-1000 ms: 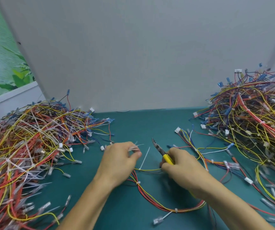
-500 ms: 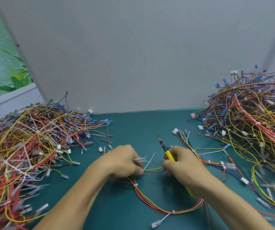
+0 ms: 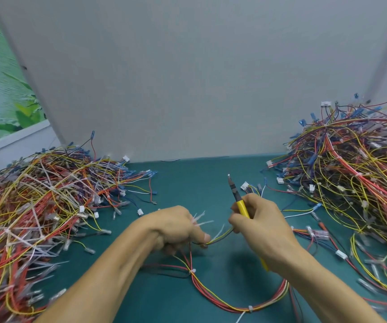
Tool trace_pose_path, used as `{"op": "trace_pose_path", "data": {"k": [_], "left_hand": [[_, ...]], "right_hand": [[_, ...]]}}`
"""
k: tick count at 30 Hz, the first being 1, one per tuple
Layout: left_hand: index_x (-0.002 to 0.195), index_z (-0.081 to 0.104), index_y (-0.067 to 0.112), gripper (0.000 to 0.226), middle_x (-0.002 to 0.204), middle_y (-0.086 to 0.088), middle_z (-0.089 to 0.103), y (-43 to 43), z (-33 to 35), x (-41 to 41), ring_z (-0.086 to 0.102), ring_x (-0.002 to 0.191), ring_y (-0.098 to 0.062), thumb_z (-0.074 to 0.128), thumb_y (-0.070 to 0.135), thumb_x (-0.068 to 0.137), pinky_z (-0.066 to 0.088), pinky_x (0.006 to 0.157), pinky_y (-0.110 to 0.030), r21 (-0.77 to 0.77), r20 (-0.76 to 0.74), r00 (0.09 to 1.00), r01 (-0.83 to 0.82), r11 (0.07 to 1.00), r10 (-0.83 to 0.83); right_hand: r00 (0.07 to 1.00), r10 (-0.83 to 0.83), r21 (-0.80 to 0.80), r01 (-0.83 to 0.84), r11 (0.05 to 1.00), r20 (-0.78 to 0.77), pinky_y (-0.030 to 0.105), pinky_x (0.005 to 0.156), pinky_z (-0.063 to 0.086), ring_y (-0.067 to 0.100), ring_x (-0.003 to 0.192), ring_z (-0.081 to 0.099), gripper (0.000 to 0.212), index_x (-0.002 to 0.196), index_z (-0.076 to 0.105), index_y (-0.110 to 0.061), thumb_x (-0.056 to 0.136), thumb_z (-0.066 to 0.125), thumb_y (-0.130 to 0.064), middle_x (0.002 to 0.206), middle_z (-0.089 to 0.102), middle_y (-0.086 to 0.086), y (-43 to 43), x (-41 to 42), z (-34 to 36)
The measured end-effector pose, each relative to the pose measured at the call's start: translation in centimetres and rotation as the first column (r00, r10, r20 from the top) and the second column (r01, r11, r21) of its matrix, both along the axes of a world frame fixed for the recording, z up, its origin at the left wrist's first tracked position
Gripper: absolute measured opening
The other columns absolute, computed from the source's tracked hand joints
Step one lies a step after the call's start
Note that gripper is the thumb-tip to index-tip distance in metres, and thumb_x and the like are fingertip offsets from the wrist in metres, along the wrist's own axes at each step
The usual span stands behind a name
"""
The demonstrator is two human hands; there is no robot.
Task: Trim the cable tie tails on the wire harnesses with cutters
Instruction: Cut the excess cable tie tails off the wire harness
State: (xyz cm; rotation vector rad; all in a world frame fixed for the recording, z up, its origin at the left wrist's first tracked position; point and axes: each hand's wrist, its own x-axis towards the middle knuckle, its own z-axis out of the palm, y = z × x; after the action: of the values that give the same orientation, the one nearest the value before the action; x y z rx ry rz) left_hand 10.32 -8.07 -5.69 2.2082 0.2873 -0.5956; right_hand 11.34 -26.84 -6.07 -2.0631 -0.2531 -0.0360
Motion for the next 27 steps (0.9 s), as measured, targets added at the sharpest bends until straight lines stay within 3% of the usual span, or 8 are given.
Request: {"op": "trace_pose_path", "data": {"k": [5,7,9,12,16,19,23,27], "left_hand": [[0.061,0.072,0.021,0.036,0.041,0.004,0.032,-0.7,1.5,0.5,0.031,0.040,-0.017,0.066,0.049,0.082,0.027,0.041,-0.017,0.202,0.018,0.997,0.074,0.977,-0.079],[0.065,0.074,0.026,0.032,0.043,0.008,0.040,-1.3,2.3,1.2,0.042,0.044,-0.014,0.063,0.049,0.084,0.031,0.042,-0.019,0.333,0.163,0.974,0.098,0.938,-0.160],[0.074,0.074,0.027,0.032,0.064,0.006,0.056,-1.8,2.6,2.1,0.055,0.067,-0.014,0.055,0.046,0.091,0.037,0.056,-0.024,0.390,0.321,0.926,0.063,0.919,-0.200],[0.083,0.071,0.023,0.032,0.080,0.003,0.066,-2.1,2.3,2.6,0.058,0.079,-0.015,0.046,0.037,0.098,0.041,0.067,-0.025,0.304,0.322,0.927,0.092,0.948,-0.194],[0.089,0.067,0.011,0.037,0.090,-0.009,0.075,-2.0,1.4,2.4,0.044,0.039,-0.011,0.041,0.034,0.101,0.037,0.041,-0.016,0.246,0.027,0.979,0.191,0.950,-0.203],[0.087,0.059,0.012,0.036,0.094,-0.014,0.073,-2.0,1.5,2.1,0.031,0.033,-0.011,0.037,0.035,0.103,0.030,0.037,-0.012,0.150,-0.118,0.976,0.201,0.968,-0.184],[0.084,0.054,0.010,0.026,0.069,-0.006,0.070,-1.8,1.7,1.6,0.023,0.035,-0.008,0.044,0.025,0.102,0.023,0.037,-0.011,-0.113,-0.138,0.984,0.100,0.989,-0.116],[0.099,0.064,0.003,0.020,0.058,0.004,0.056,-0.9,1.4,0.7,0.022,0.039,-0.006,0.049,0.018,0.099,0.019,0.038,-0.016,-0.325,-0.065,0.997,-0.060,0.944,0.042]], "right_hand": [[1.000,-0.017,0.038,0.016,0.999,0.023,0.040,0.070,0.050,0.030,0.077,0.061,0.006,0.080,0.061,-0.017,0.076,0.065,-0.017,0.073,0.067,0.008,0.0,-0.1,0.2],[0.999,-0.022,0.046,0.020,0.999,0.031,0.041,0.069,0.050,0.030,0.076,0.061,0.006,0.080,0.061,-0.018,0.076,0.064,-0.018,0.072,0.066,0.008,0.0,0.0,0.2],[0.999,-0.021,0.045,0.019,0.999,0.037,0.040,0.069,0.050,0.031,0.075,0.060,0.006,0.080,0.060,-0.018,0.076,0.064,-0.018,0.071,0.066,0.008,-0.1,0.0,0.2],[0.999,-0.017,0.054,0.015,0.998,0.037,0.041,0.069,0.050,0.031,0.076,0.060,0.006,0.080,0.060,-0.017,0.076,0.064,-0.017,0.071,0.065,0.008,-0.1,0.1,0.3],[0.999,-0.019,0.071,0.016,0.997,0.045,0.045,0.074,0.049,0.033,0.078,0.060,0.005,0.079,0.060,-0.016,0.076,0.064,-0.015,0.072,0.065,0.010,-0.2,0.3,0.5],[0.999,-0.029,0.090,0.025,0.996,0.045,0.048,0.076,0.050,0.036,0.079,0.059,0.005,0.078,0.060,-0.016,0.077,0.065,-0.014,0.073,0.065,0.012,-0.2,0.4,0.5],[0.999,-0.027,0.093,0.023,0.995,0.043,0.048,0.076,0.050,0.037,0.080,0.058,0.005,0.079,0.060,-0.014,0.077,0.065,-0.014,0.074,0.065,0.013,-0.3,0.4,0.5],[0.999,-0.029,0.061,0.026,0.998,0.040,0.043,0.070,0.048,0.035,0.079,0.058,0.005,0.079,0.060,-0.014,0.077,0.065,-0.015,0.073,0.065,0.012,-0.4,0.6,0.4]]}}
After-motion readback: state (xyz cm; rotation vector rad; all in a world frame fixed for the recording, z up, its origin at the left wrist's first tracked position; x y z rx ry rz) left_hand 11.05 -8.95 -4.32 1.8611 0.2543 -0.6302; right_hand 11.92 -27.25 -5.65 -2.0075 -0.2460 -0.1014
